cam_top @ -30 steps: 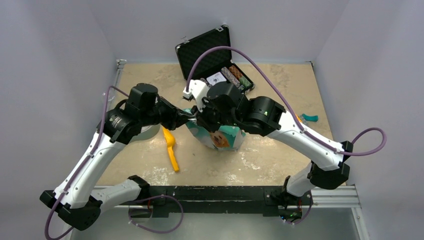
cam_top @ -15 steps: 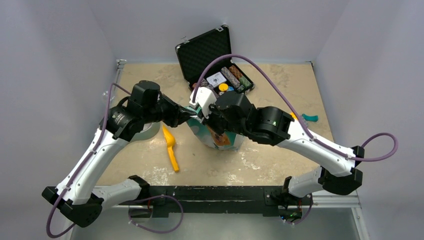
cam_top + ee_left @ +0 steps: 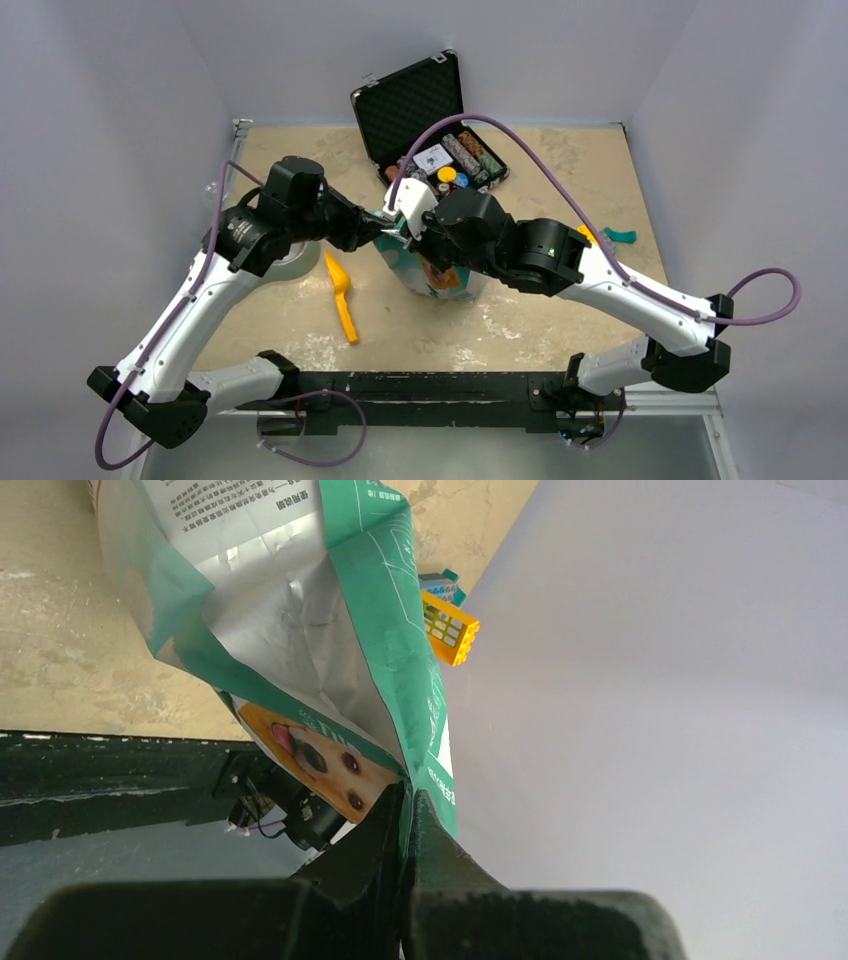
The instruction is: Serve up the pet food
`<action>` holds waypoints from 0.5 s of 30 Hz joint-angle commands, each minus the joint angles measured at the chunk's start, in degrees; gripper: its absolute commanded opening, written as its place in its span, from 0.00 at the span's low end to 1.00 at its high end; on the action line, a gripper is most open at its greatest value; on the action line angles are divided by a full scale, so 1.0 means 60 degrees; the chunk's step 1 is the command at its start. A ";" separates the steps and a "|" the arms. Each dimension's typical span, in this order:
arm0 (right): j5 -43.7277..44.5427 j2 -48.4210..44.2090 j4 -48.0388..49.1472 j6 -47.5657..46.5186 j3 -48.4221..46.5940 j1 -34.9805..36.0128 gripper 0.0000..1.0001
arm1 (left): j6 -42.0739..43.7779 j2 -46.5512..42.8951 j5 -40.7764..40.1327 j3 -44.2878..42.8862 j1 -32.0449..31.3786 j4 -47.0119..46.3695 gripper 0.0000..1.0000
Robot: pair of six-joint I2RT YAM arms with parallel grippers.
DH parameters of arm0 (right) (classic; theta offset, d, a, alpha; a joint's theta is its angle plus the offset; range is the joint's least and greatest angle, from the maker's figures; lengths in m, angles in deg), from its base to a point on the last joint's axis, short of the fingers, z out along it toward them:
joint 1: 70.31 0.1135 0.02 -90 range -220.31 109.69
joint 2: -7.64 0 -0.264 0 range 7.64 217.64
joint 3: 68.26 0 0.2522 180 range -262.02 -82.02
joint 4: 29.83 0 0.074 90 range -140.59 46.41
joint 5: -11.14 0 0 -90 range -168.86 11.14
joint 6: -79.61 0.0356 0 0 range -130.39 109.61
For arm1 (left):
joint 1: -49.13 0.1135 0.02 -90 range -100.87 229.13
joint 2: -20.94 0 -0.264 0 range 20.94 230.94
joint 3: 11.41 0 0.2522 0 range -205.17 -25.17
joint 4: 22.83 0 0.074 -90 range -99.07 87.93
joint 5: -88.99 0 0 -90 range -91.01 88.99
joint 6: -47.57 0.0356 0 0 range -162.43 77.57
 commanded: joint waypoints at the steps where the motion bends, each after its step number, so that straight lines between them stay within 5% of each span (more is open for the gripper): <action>1: 0.1349 0.0680 -0.1936 -0.0265 -0.0542 -0.0276 0.00 | 0.0136 -0.0381 0.0110 -0.0611 0.0096 -0.0020 0.00; 4: 0.1299 0.1262 -0.1966 0.0406 -0.1516 -0.0300 0.00 | 0.0133 -0.0413 0.0342 -0.0482 0.0091 -0.0276 0.03; 7: 0.0658 0.1391 -0.1906 0.1256 -0.2290 -0.0449 0.00 | 0.0157 -0.0566 0.0387 -0.0344 0.0095 -0.0436 0.44; 9: -0.0044 0.1443 -0.2062 0.2039 -0.2656 -0.0689 0.00 | 0.0040 -0.0678 0.0541 -0.0065 0.0091 -0.0642 0.57; 15: -0.2734 0.0858 -0.1915 0.4403 -0.2241 -0.1934 0.00 | -0.0467 -0.0642 0.1197 0.0814 0.0040 -0.1725 0.67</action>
